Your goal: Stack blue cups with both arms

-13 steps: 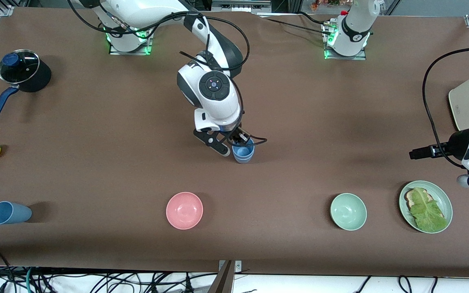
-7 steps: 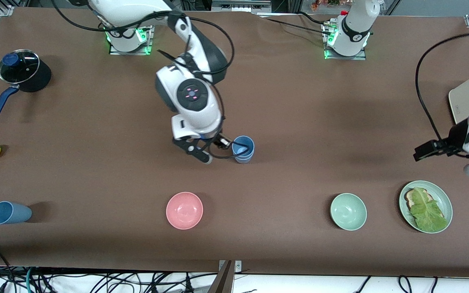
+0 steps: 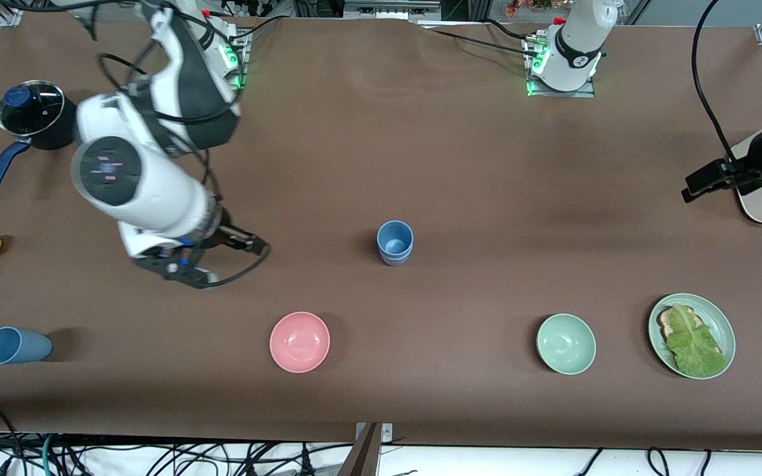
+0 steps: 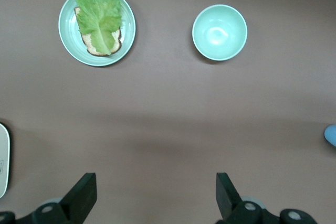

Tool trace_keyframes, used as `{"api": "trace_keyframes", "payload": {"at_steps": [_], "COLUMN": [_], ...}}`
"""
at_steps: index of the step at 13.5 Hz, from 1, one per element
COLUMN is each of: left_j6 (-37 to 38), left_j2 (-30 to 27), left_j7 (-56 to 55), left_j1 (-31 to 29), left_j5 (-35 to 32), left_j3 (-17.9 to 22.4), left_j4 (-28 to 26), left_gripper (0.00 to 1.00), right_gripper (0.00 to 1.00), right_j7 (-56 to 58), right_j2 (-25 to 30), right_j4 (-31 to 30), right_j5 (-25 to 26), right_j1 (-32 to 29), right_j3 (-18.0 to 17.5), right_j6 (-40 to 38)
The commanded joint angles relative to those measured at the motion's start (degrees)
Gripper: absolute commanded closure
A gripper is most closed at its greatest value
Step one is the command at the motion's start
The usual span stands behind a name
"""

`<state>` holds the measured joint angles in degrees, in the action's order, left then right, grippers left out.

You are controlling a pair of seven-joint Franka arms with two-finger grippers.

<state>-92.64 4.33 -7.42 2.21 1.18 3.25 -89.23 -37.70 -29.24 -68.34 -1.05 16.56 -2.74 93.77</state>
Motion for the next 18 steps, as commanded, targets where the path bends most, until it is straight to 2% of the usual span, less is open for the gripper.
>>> {"api": "trace_keyframes", "payload": {"at_steps": [1,5,10,11,15,18], "left_j6": [1.5,1.6,0.6,0.9,0.8,0.9], "left_j2": [-2.2,-5.3,-5.7,-5.4,-4.2,-4.2], "left_j7": [1.7,1.7,2.1,2.1,2.2,2.1], "left_j1": [0.5,-0.1,-0.1,-0.3,-0.2,-0.1], "left_j5": [0.2,0.4,0.5,0.5,0.2,-0.3], "left_j3": [-0.2,-0.3,-0.3,-0.3,-0.4,-0.3], "left_j4": [-2.6,-4.1,-6.4,-6.3,-5.7,-5.3], "left_gripper": [0.0,0.0,0.0,0.0,0.0,0.0], "right_gripper": [0.0,0.0,0.0,0.0,0.0,0.0], "right_j7": [10.3,25.6,31.0,31.2,31.1,31.1], "right_j2": [5.5,11.9,25.3,26.8,23.6,23.5], "right_j4": [-3.8,-5.4,-20.4,-21.8,-17.1,-17.1], "right_j5": [-0.4,-3.4,-4.0,-3.9,-3.2,-2.6], "right_j1": [-2.7,-3.5,-9.9,-9.9,-9.9,-9.4], "right_j3": [3.1,11.4,10.8,10.8,10.9,10.7], "right_j6": [-3.7,-11.2,-9.6,-9.6,-12.1,-12.0]}}
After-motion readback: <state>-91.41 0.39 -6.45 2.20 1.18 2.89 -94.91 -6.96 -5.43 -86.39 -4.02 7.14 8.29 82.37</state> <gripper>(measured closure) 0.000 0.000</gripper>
